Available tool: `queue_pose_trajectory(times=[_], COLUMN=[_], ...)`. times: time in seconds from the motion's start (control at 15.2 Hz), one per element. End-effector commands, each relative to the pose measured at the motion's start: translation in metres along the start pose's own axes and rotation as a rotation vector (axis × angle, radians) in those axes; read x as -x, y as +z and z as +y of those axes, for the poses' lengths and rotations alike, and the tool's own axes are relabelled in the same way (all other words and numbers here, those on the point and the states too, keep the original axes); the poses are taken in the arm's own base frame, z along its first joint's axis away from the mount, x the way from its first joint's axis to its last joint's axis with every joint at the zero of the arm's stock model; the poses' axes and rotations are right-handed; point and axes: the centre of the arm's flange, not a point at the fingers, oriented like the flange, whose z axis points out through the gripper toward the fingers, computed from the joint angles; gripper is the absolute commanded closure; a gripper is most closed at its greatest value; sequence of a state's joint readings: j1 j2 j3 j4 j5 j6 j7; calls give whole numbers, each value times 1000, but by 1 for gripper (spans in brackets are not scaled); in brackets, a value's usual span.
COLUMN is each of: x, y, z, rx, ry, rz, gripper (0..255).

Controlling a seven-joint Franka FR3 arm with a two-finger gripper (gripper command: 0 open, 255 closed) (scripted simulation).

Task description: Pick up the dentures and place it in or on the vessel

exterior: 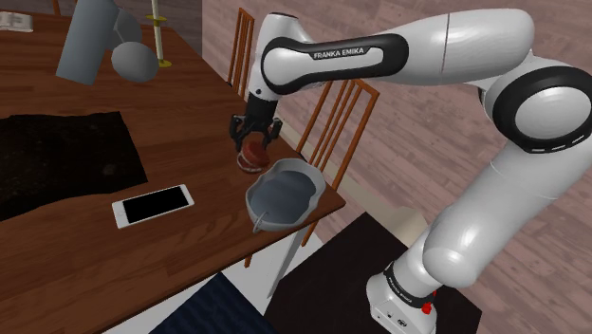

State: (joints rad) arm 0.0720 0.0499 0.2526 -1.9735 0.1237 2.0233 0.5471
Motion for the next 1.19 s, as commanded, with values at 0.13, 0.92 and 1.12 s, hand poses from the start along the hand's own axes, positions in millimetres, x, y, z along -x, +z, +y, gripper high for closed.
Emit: queue_pose_trajectory(times=[0.13,0.92,1.12], x=[2,6,7], y=[-21,-84,-99], z=[-3,-10,-11], rx=[0,0,0], ry=[0,0,0], rz=[0,0,0], gripper=[255,255,255])
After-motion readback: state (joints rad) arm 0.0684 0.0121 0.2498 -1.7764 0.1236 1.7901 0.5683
